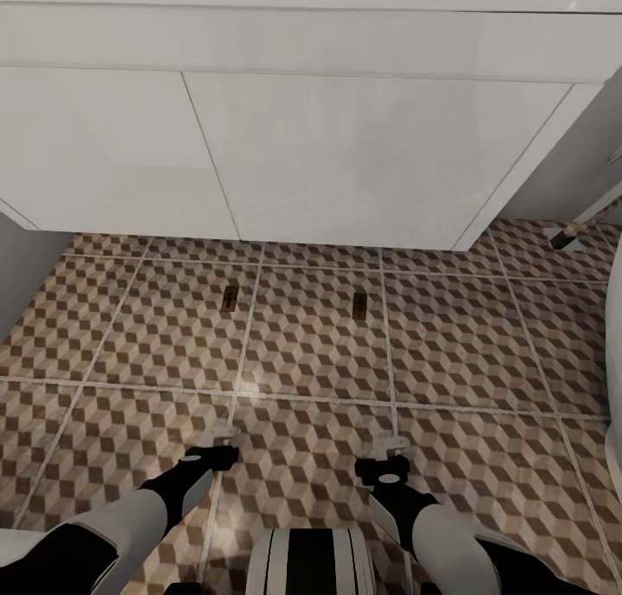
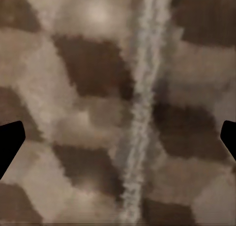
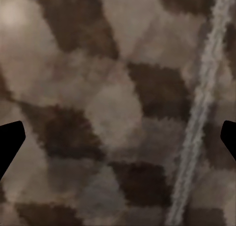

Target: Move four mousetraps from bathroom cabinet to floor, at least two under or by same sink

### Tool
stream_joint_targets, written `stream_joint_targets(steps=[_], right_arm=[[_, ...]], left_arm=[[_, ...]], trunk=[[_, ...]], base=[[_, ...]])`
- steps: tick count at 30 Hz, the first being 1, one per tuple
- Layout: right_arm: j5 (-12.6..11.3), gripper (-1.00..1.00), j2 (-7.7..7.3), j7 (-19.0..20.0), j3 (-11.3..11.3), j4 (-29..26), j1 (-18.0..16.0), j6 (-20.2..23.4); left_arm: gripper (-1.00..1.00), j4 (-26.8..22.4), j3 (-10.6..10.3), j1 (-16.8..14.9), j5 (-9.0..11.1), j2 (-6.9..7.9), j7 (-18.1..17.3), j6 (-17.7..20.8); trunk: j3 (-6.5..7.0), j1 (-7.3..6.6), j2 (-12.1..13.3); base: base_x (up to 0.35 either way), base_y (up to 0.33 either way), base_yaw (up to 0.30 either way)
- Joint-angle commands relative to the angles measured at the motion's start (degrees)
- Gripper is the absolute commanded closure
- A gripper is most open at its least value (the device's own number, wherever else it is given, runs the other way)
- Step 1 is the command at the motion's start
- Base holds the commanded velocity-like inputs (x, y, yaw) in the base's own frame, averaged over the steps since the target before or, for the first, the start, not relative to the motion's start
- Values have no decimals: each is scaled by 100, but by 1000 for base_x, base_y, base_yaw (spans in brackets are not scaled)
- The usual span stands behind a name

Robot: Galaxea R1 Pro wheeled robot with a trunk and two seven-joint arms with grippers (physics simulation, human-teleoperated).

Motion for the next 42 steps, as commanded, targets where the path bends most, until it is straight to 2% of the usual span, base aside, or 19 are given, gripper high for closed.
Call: stream_joint_targets(steps=[1,16,26,42], right_arm=[[49,-100,1,-17,-49,6,-2,-21],[62,-100,1,-18,-49,-1,0,-25],[60,-100,1,-15,-49,-4,0,-25],[60,-100,1,-13,-56,-4,0,-24]], left_arm=[[-100,1,-48,1,48,0,29,16],[-100,44,-43,5,66,-94,-5,16],[-100,46,-42,6,66,-97,-15,16],[-100,46,-38,4,77,-98,-5,49]], trunk=[[-3,-1,-1],[-3,-1,-1],[-3,-1,-1],[352,-42,20]], base=[[0,0,0],[0,0,0],[0,0,0],[0,0,0]])
